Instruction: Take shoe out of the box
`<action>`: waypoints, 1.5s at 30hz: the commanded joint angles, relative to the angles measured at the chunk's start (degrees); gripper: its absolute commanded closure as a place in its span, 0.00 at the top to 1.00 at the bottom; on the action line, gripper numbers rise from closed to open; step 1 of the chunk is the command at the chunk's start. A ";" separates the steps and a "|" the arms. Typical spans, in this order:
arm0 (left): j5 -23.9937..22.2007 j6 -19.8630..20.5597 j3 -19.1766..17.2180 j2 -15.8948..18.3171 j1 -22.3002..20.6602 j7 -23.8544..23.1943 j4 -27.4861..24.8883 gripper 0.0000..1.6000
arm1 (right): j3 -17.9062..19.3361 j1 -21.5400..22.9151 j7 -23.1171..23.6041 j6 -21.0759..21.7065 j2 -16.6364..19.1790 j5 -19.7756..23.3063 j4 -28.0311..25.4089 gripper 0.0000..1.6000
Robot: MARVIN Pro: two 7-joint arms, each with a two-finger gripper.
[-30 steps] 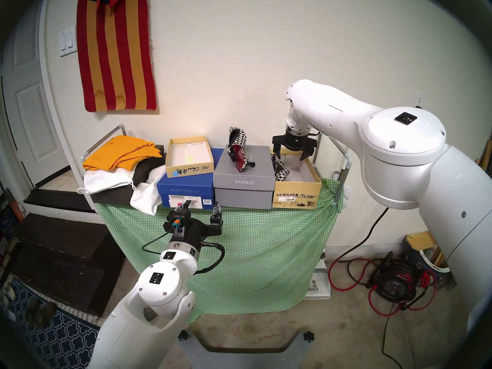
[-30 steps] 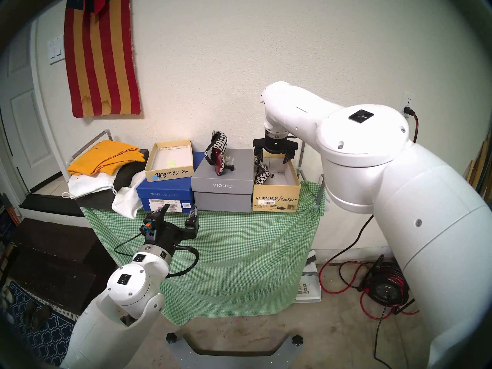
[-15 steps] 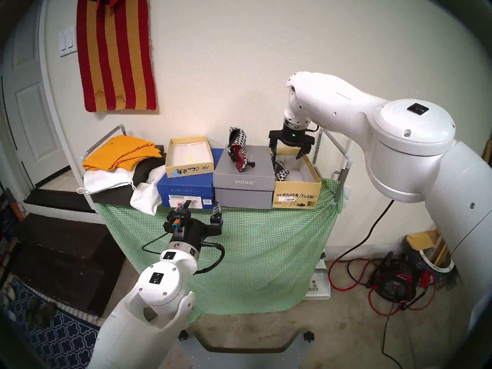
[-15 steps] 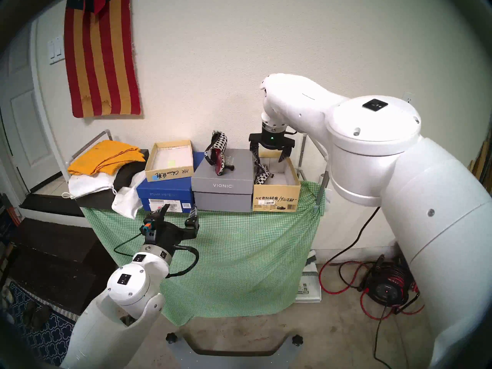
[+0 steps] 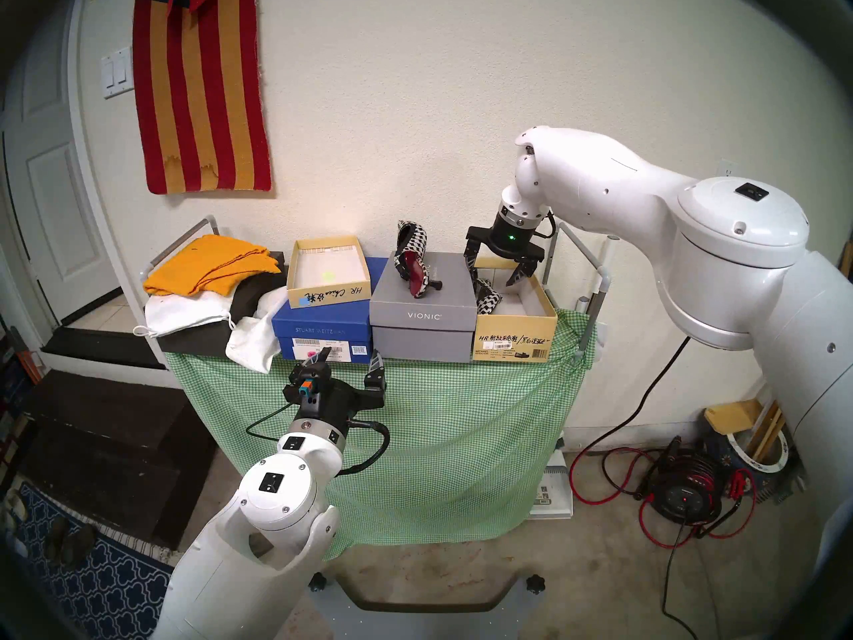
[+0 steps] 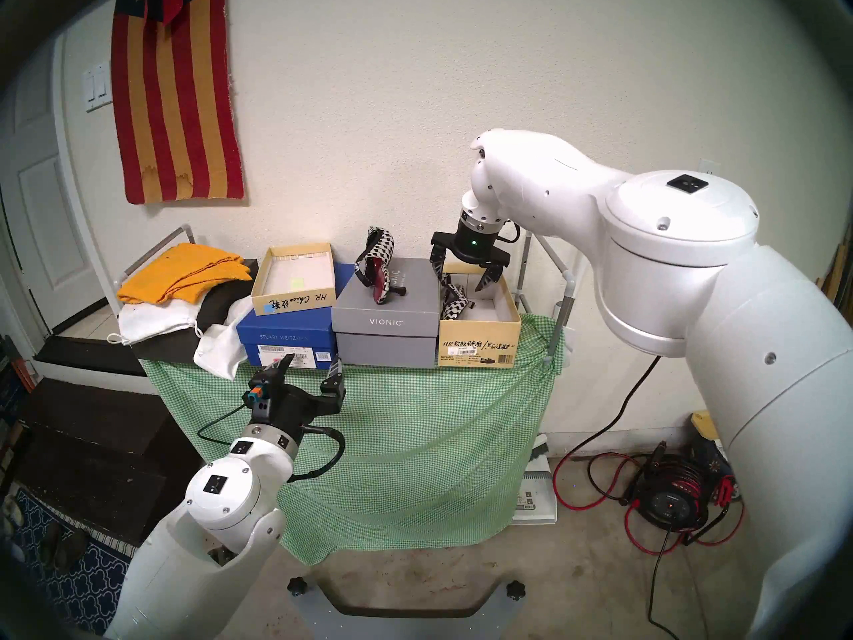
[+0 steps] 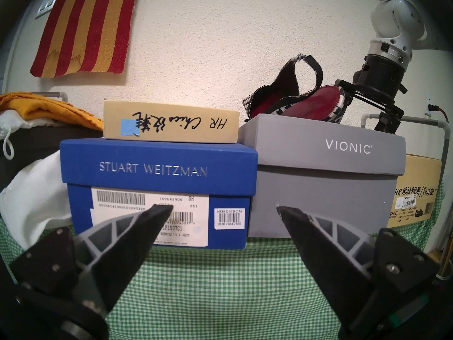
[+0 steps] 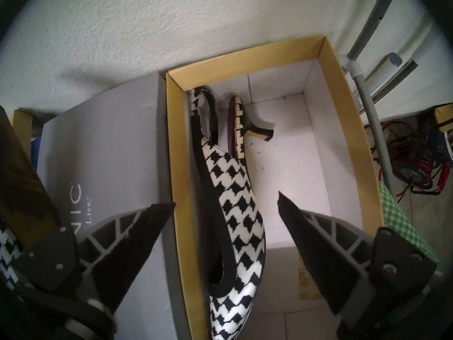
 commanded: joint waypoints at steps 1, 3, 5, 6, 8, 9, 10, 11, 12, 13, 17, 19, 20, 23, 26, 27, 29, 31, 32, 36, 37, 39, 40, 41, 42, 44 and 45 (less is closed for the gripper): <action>0.03 0.01 -0.04 0.05 0.00 -0.01 0.00 1.00 | -0.09 -0.53 -5.61 -0.10 3.43 0.27 -2.81 1.00; 0.03 0.01 -0.04 0.05 0.00 -0.01 0.00 1.00 | -0.23 -0.41 -5.34 -0.10 4.18 0.27 -3.40 1.00; 0.03 0.01 -0.04 0.05 0.00 -0.01 0.00 1.00 | -0.12 -0.24 -5.66 -0.10 4.84 0.27 -4.27 1.00; 0.03 0.01 -0.04 0.05 0.00 -0.01 0.00 1.00 | -0.21 -0.22 -5.69 -0.10 5.02 0.27 -4.65 1.00; 0.03 0.01 -0.04 0.05 0.00 -0.01 0.00 1.00 | -0.31 -0.29 -5.73 -0.10 5.38 0.27 -5.48 1.00; 0.03 0.01 -0.04 0.05 0.00 -0.01 0.00 1.00 | -0.36 -0.33 -5.69 -0.10 5.51 0.27 -5.86 1.00; 0.03 0.01 -0.04 0.05 0.00 -0.01 0.00 1.00 | -0.44 -0.34 -5.72 -0.10 5.70 0.27 -6.36 1.00; 0.03 0.01 -0.04 0.05 0.00 -0.01 0.00 1.00 | -0.46 -0.35 -5.70 -0.10 5.82 0.27 -6.65 1.00; 0.03 0.01 -0.04 0.05 0.00 -0.01 0.00 1.00 | -0.52 -0.30 -5.68 -0.10 6.02 0.27 -7.07 1.00; 0.03 0.01 -0.04 0.06 0.00 -0.01 0.00 1.00 | -0.56 -0.24 -5.65 -0.10 6.20 0.27 -7.42 1.00; 0.03 0.01 -0.04 0.06 0.00 -0.01 0.00 1.00 | -0.91 -0.31 -5.59 -0.10 6.62 0.27 -8.53 1.00; 0.03 0.01 -0.04 0.06 0.00 -0.01 0.00 1.00 | -1.52 -0.72 -5.45 -0.10 6.91 0.27 -9.67 0.72; 0.03 0.01 -0.04 0.06 0.00 -0.01 0.00 1.00 | -1.66 -0.78 -5.39 -0.10 6.99 0.27 -9.98 0.50; 0.03 0.01 -0.04 0.06 0.00 -0.01 0.00 1.00 | -2.16 -0.92 -5.23 -0.10 7.08 0.27 -10.94 0.36; 0.03 0.01 -0.04 0.06 0.00 -0.01 0.00 1.00 | -2.77 -0.86 -5.17 -0.10 7.12 0.27 -11.55 0.36; 0.03 0.01 -0.04 0.06 0.00 -0.01 0.00 1.00 | -2.96 -0.79 -5.14 -0.10 7.18 0.27 -11.72 0.35; 0.03 0.01 -0.04 0.06 0.00 -0.01 0.00 1.00 | -3.23 -0.52 -5.15 -0.10 7.24 0.27 -11.93 0.20; 0.03 0.01 -0.04 0.06 0.00 -0.01 0.00 1.00 | -3.39 -0.29 -5.18 -0.10 7.25 0.27 -12.06 0.00; 0.03 0.01 -0.04 0.06 0.00 -0.01 0.00 1.00 | -3.56 0.25 -5.26 -0.10 7.14 0.27 -12.28 0.00; 0.03 0.01 -0.04 0.06 0.00 -0.01 0.00 1.00 | -3.84 1.52 -5.43 -0.10 6.86 0.27 -12.84 0.00; 0.03 0.01 -0.04 0.06 0.00 -0.01 0.00 1.00 | -3.89 1.98 -5.50 -0.10 6.75 0.27 -12.94 0.00; 0.03 0.01 -0.04 0.06 0.00 -0.01 0.00 1.00 | -4.13 3.48 -5.46 -0.10 6.59 0.27 -13.50 0.00; 0.03 0.01 -0.04 0.06 0.00 -0.01 0.00 1.00 | -4.42 3.89 -4.76 -0.10 6.55 0.27 -13.56 0.00; 0.03 0.01 -0.04 0.06 0.00 -0.01 0.00 1.00 | -4.34 4.29 -5.50 -0.10 6.48 0.27 -13.72 0.00; 0.03 0.01 -0.04 0.06 0.00 -0.01 0.00 1.00 | -4.34 4.29 -5.50 -0.10 6.48 0.27 -13.72 0.00; 0.03 0.01 -0.04 0.06 0.00 -0.01 0.00 1.00 | -4.70 5.18 -5.55 -0.10 6.31 0.27 -13.98 0.00; 0.03 0.01 -0.04 0.06 0.00 -0.01 0.00 1.00 | -4.85 5.52 -5.64 -0.10 6.21 0.27 -14.03 0.00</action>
